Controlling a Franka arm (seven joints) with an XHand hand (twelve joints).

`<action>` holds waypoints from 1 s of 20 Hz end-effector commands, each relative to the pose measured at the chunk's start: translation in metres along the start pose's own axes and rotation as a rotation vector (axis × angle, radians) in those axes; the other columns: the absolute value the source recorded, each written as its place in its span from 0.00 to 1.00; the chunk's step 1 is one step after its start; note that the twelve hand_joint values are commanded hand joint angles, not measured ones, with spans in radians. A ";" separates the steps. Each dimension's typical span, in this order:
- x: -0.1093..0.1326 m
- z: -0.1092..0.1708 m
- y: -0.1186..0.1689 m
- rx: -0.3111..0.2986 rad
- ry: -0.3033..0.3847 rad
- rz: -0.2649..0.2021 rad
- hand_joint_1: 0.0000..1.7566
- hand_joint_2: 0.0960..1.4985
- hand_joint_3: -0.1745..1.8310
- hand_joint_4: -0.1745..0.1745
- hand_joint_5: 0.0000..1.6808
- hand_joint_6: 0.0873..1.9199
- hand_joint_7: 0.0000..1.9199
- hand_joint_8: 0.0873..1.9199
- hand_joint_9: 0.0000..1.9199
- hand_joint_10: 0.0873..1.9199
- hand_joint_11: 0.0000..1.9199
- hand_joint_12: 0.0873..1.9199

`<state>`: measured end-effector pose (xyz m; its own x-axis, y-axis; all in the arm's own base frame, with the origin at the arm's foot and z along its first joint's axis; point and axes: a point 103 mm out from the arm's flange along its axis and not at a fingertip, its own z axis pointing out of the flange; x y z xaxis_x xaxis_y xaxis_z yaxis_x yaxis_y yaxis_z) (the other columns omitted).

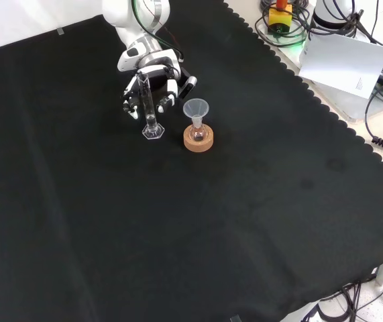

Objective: Pick up the graduated cylinder.

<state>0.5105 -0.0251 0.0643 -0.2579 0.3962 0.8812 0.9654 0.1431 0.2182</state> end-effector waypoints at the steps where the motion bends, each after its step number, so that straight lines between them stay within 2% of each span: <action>1: 0.000 0.000 0.000 -0.006 0.003 0.004 0.66 0.40 0.44 0.46 0.46 0.33 0.35 0.29 0.51 0.16 0.39 0.55; 4: 0.001 0.000 0.001 -0.013 0.005 0.006 0.64 0.46 0.42 0.49 0.50 0.29 0.36 0.29 0.54 0.14 0.42 0.53; 6: 0.001 -0.001 0.002 -0.013 0.005 0.008 0.67 0.51 0.42 0.48 0.51 0.29 0.38 0.30 0.55 0.13 0.44 0.52; 11: 0.001 0.001 0.001 -0.013 -0.055 0.031 0.74 0.60 0.42 0.42 0.47 0.40 0.37 0.38 0.52 0.20 0.44 0.50; 16: 0.007 -0.004 0.002 -0.018 -0.121 0.034 0.76 0.62 0.42 0.35 0.48 0.42 0.37 0.43 0.51 0.27 0.46 0.49; 20: 0.012 -0.012 0.004 -0.024 -0.146 0.033 0.76 0.61 0.42 0.33 0.52 0.42 0.41 0.41 0.54 0.26 0.50 0.47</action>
<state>0.5121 -0.0262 0.0738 -0.2356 0.4912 0.8386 0.9718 0.1165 0.2048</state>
